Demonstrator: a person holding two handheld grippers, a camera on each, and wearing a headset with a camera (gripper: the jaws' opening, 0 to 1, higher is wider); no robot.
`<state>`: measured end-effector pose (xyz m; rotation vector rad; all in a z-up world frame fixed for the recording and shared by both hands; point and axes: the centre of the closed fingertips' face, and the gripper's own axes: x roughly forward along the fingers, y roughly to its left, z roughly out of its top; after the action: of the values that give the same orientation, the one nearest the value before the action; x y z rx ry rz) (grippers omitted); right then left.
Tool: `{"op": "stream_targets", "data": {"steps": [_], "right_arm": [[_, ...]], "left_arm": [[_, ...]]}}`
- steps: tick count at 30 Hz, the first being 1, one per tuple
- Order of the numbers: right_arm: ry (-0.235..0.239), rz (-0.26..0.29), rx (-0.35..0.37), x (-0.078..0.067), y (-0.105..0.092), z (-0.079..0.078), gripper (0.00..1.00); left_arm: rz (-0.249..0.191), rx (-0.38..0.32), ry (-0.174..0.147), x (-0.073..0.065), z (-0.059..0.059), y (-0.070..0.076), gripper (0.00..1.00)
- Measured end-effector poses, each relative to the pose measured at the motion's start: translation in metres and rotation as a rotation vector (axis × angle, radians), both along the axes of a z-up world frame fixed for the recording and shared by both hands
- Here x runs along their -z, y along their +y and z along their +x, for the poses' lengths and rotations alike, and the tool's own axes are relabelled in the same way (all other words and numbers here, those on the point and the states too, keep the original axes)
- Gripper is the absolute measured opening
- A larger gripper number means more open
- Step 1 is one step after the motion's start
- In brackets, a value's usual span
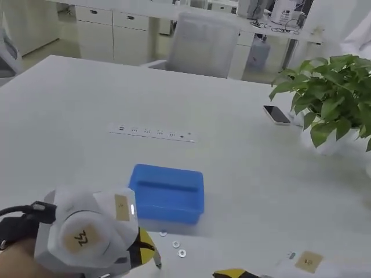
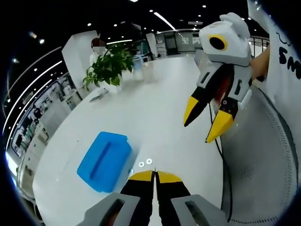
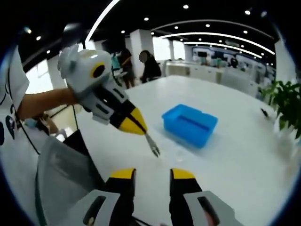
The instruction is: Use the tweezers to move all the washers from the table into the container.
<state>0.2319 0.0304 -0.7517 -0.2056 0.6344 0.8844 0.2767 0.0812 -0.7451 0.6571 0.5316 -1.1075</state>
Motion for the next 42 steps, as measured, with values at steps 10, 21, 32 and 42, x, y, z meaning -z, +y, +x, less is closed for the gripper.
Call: {"op": "stream_targets", "data": {"steps": [10,21,32,42], "right_arm": [[-0.07,-0.104,-0.25,0.016,0.033,0.001,0.2],[-0.13,-0.192,-0.445,0.032,0.057,0.0,0.2],[-0.217,-0.264,-0.497,0.033,0.055,0.0,0.05],[-0.201,-0.23,-0.45,0.023,0.054,0.013,0.04]], "left_arm": [[-0.014,0.086,-0.007,-0.013,-0.026,-0.01,0.0],[0.012,0.2,0.005,-0.013,-0.049,-0.02,0.0],[0.018,0.229,0.004,-0.016,-0.051,-0.021,0.0],[-0.237,-0.159,0.086,-0.027,-0.038,-0.005,0.25]]}}
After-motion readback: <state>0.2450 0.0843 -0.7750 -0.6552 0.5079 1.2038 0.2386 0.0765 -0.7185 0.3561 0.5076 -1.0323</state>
